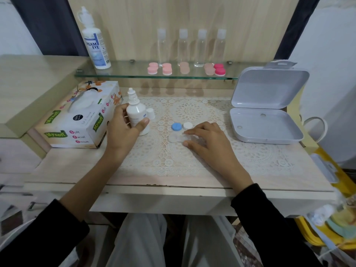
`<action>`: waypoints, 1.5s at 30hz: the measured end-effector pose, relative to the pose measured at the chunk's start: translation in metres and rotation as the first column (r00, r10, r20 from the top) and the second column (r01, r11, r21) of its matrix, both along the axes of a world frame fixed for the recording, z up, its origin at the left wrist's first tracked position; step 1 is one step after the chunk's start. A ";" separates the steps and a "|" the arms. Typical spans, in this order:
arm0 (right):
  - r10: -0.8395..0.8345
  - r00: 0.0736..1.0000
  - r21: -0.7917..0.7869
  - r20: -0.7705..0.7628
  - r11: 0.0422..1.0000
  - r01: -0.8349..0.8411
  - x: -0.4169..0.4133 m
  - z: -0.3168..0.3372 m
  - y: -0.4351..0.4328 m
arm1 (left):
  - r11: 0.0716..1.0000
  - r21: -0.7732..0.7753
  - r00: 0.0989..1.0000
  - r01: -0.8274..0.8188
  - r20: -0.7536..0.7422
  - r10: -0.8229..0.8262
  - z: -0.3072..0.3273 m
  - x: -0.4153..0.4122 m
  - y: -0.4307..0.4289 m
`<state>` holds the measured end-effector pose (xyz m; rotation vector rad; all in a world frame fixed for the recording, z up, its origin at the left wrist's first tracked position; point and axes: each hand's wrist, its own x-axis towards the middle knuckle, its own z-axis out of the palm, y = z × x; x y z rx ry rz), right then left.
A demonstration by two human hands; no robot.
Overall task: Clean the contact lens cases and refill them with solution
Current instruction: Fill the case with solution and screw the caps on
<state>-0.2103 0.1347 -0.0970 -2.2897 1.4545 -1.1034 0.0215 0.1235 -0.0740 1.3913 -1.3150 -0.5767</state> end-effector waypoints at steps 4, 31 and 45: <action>-0.001 1.000 0.004 -0.001 1.000 0.001 0.000 0.000 0.000 | 0.999 -0.007 0.998 0.039 -0.053 -0.039 0.000 0.000 0.001; -0.003 1.000 -0.002 -0.025 1.000 0.003 0.001 0.002 0.001 | 0.905 0.030 0.741 0.425 0.563 -0.367 -0.008 -0.046 -0.016; -0.001 0.999 -0.003 -0.033 1.000 0.001 0.000 0.002 0.001 | 0.929 0.005 0.690 0.370 0.668 -0.278 -0.003 -0.040 -0.009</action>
